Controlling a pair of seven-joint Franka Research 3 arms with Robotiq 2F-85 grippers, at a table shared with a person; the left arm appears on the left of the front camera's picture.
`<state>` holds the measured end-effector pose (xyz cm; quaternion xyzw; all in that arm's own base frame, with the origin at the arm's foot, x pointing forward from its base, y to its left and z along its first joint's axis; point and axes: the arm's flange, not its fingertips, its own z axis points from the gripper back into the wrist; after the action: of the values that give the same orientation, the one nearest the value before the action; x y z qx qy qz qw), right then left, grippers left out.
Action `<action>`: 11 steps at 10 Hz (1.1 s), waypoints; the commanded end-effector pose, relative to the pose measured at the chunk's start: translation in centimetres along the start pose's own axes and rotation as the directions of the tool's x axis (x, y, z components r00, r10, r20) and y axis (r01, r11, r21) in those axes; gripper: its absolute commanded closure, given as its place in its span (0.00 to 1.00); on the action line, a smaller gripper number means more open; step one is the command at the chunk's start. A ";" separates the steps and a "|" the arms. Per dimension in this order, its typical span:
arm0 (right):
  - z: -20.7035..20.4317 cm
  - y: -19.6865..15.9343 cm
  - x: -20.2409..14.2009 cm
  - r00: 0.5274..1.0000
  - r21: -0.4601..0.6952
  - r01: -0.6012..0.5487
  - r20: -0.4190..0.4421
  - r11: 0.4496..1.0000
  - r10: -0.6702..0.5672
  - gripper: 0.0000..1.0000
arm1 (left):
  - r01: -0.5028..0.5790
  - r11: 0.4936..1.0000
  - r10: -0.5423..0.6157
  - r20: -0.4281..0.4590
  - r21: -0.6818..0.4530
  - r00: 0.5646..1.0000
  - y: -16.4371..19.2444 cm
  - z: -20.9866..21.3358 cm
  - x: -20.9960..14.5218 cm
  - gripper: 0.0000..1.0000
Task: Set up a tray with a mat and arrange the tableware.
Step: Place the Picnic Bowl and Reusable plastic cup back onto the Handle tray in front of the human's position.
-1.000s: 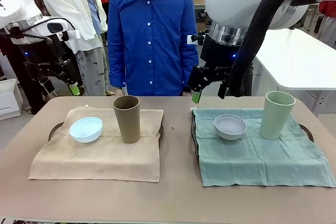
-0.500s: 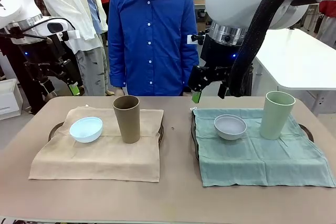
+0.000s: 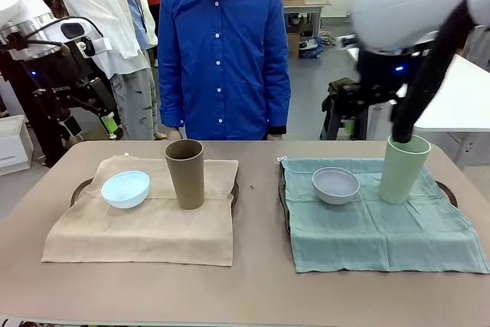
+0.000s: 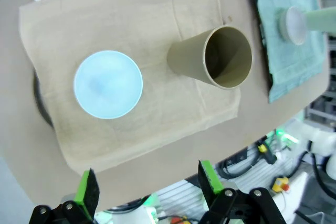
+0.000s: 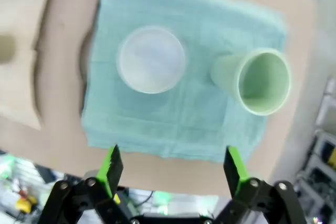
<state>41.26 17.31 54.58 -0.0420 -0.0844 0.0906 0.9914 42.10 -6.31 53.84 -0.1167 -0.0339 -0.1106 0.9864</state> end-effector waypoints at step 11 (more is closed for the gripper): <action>-0.2 -25.2 -14.7 0.926 0.881 0.039 0.145 0.472 -0.348 0.00 | -0.064 0.761 0.138 0.065 -0.645 0.988 17.2 5.9 -5.5 0.00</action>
<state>30.90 -9.78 55.55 0.4568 -0.1972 0.0100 0.8674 40.03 11.75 54.81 -0.4343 -0.0359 -0.0634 0.8978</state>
